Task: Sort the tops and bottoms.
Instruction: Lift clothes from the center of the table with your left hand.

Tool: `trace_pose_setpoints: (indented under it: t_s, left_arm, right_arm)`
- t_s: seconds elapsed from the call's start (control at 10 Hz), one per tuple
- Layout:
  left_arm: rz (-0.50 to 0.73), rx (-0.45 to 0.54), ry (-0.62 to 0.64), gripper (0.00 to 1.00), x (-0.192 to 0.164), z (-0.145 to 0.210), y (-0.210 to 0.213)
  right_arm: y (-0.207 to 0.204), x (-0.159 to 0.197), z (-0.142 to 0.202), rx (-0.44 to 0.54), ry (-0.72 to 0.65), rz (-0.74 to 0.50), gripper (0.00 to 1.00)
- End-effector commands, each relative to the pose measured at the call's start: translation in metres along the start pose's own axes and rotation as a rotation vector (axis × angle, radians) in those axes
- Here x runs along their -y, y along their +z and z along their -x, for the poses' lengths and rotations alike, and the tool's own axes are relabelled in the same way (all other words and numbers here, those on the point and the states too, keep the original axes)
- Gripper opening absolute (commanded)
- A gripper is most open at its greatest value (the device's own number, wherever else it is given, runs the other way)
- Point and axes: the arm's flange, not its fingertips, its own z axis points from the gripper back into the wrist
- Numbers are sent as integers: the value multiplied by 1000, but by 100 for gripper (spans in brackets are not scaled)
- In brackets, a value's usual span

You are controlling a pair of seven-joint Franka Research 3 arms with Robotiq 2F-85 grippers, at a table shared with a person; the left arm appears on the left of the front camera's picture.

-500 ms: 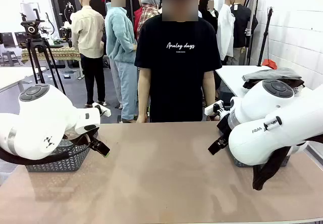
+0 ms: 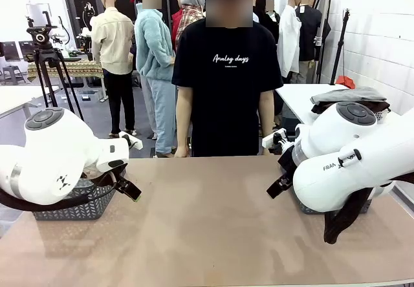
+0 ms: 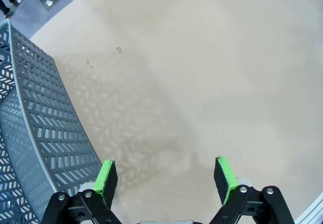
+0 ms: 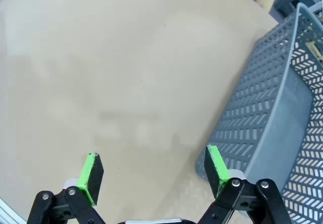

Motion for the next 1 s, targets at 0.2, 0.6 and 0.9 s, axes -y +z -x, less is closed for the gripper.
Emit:
trace_pose_setpoints:
  t_s: [0.2, 0.6, 0.9]
  left_arm:
    - [0, 0, 3, 100, -1, 0, 0]
    - [0, 0, 3, 100, -1, 0, 0]
    - [0, 0, 3, 100, -1, 0, 0]
  right_arm:
    - [0, 0, 0, 0, -1, 0, 100]
    - [0, 0, 0, 0, -1, 0, 100]
    - [0, 0, 0, 0, -1, 0, 100]
